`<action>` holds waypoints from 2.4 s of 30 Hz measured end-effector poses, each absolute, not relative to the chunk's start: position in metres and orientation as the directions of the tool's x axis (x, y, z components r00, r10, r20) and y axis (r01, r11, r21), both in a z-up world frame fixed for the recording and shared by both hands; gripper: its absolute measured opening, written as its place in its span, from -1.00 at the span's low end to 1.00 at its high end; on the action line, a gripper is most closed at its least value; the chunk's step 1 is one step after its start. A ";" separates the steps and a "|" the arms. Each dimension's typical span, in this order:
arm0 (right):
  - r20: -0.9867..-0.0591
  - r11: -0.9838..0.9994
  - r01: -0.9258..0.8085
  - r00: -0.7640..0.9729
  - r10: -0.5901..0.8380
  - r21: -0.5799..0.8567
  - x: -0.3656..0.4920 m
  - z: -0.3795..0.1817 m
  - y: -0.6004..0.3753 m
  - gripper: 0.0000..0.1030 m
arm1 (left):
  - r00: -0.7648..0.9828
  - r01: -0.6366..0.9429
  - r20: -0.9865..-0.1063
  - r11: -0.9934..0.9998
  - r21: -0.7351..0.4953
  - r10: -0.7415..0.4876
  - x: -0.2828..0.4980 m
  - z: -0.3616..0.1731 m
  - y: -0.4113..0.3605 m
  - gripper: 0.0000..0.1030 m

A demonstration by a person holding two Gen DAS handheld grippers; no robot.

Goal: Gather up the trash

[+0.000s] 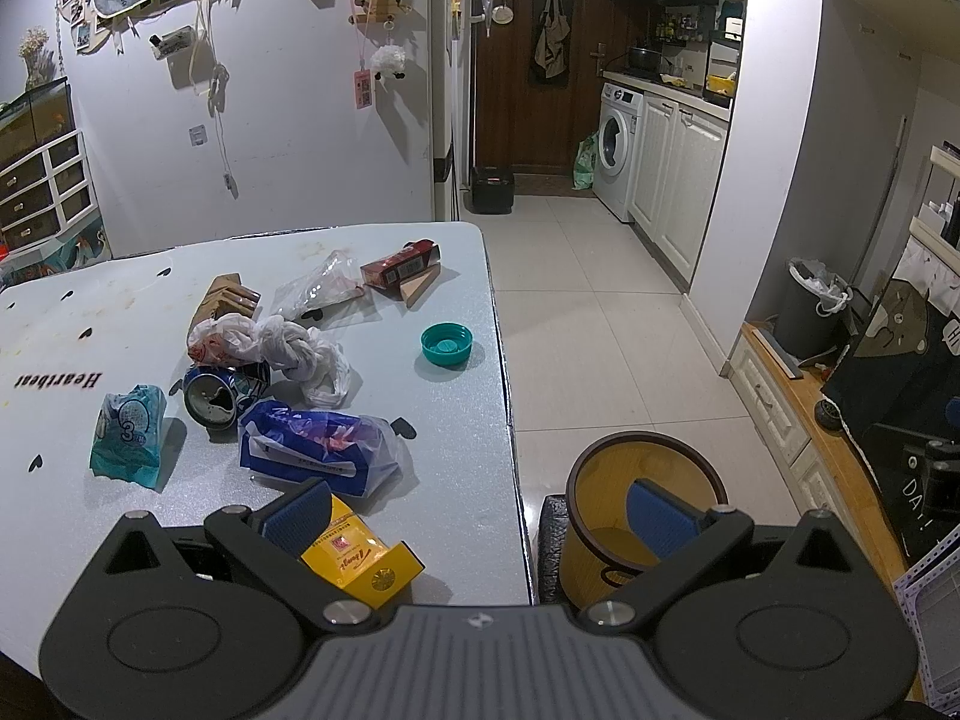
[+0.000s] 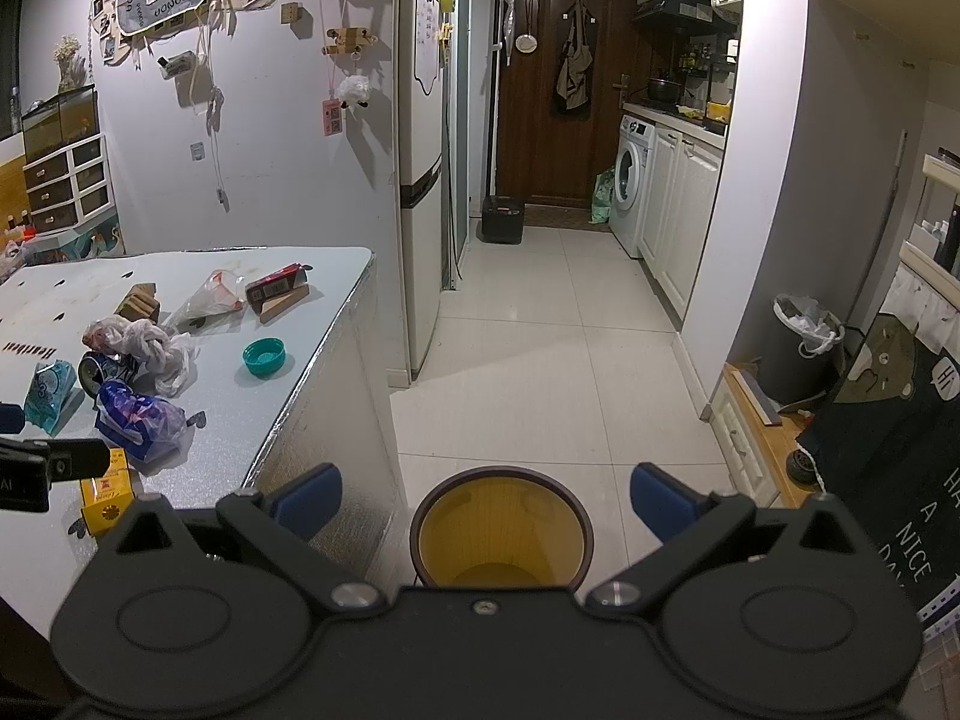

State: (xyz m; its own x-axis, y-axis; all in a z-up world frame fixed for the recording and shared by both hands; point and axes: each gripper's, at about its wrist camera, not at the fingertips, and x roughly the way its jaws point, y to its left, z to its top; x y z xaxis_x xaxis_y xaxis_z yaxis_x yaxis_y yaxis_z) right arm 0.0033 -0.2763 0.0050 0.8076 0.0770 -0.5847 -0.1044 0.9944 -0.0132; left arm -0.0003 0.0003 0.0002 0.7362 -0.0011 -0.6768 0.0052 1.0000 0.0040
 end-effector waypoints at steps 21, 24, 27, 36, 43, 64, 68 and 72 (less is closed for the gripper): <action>-0.585 0.994 -0.105 0.807 0.078 -0.013 0.003 0.005 -0.276 1.00 | 0.736 0.005 -0.677 1.000 0.003 -0.002 0.000 0.000 0.000 1.00; -0.585 0.995 -0.104 0.807 0.077 -0.013 0.002 0.005 -0.276 1.00 | 0.736 0.005 -0.677 1.000 0.003 -0.002 0.000 0.000 0.000 1.00; -0.586 0.994 -0.105 0.807 0.078 -0.012 0.002 0.005 -0.277 1.00 | 0.736 0.006 -0.677 1.000 0.003 -0.002 0.000 0.000 0.000 1.00; -0.587 0.995 -0.104 0.806 0.077 -0.012 0.003 0.005 -0.277 1.00 | 0.734 0.003 -0.679 1.000 0.005 0.001 -0.002 -0.002 0.001 1.00; -0.569 0.991 -0.133 0.816 0.097 -0.021 0.010 0.003 -0.275 1.00 | 0.737 -0.044 -0.674 0.999 0.018 0.045 0.002 -0.001 0.007 1.00; -0.501 0.929 -0.368 0.809 0.307 -0.025 0.097 0.024 -0.204 1.00 | 0.628 -0.295 -0.755 0.955 -0.005 0.190 0.057 -0.030 0.066 1.00; -0.503 0.899 -0.437 0.780 0.371 -0.014 0.115 0.022 -0.176 1.00 | 0.605 -0.287 -0.778 0.958 -0.020 0.166 0.059 -0.048 0.070 1.00; -0.506 0.871 -0.490 0.749 0.427 0.011 0.131 0.018 -0.150 1.00 | 0.587 -0.267 -0.797 0.963 -0.027 0.140 0.059 -0.068 0.070 1.00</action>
State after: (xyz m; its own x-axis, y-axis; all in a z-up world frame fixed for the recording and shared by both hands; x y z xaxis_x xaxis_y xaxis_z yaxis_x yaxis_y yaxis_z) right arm 0.1306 -0.1501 0.0179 0.7489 0.4275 -0.5064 -0.4903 0.8715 0.0107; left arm 0.0588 0.0700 -0.0683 0.5870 0.1399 -0.7974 -0.2668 0.9634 -0.0273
